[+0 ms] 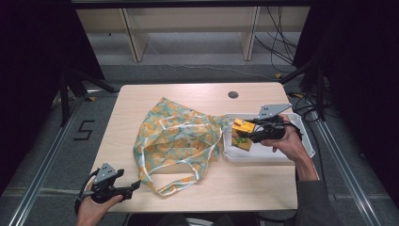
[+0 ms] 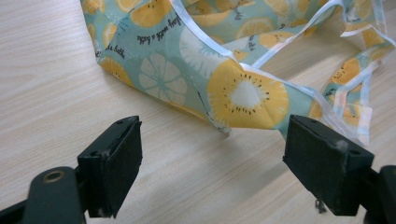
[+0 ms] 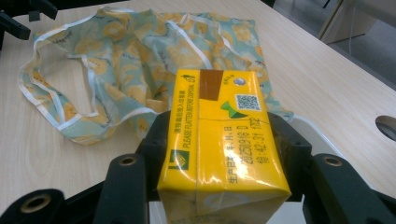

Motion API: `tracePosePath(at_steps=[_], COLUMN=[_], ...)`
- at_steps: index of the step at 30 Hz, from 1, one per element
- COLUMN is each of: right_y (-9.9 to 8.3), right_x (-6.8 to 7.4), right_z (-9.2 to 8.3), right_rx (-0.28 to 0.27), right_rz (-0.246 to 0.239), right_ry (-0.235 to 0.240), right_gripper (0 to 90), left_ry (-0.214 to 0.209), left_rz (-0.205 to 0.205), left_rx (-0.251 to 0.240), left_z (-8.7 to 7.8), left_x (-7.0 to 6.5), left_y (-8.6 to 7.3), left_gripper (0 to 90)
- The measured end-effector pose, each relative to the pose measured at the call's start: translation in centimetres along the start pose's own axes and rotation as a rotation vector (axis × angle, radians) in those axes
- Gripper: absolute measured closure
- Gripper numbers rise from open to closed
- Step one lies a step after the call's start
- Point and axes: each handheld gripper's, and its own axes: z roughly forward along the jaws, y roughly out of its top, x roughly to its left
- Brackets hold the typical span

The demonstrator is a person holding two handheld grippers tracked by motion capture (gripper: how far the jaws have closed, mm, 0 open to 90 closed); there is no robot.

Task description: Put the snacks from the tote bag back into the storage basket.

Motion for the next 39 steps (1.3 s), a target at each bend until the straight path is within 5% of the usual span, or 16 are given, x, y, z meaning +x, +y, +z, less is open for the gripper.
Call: tracePosePath(at_steps=[21,22,26,31,32,37,39], right_y=[-1.4,-1.5,-1.7,-1.9,-1.9,-2.1,-2.1], right_x=[-0.3,-0.2,-0.2,-0.3,-0.2,-0.2,-0.2], right_z=[1.9,2.0,2.4,2.6,2.7,2.8,3.0], right_rx=[0.046,0.052,0.059,0.063,0.067,0.08,0.093], right_rz=[-0.007,0.0,0.006,-0.009,0.013,0.01,0.003], right_ry=[0.024,0.025,0.035,0.042,0.036,0.049,0.038], right_gripper=[51.2,51.2,51.1,51.1,51.2,51.1,51.1], left_ry=[-0.009,-0.009,-0.008,-0.003,-0.004,-0.007,-0.006], left_rz=[0.017,0.059,0.02,0.031,0.048,0.025,0.042], left_rx=[0.012,0.048,0.022,0.013,0.043,0.016,0.044], left_z=[0.1,-0.1,0.1,0.1,-0.1,0.2,0.0], left_x=[0.0,0.3,0.0,0.1,0.2,0.0,0.1], left_y=[0.0,0.0,0.0,0.1,0.0,0.0,0.0], left_gripper=[18.4,18.4,18.4,18.3,18.0,18.0,18.0])
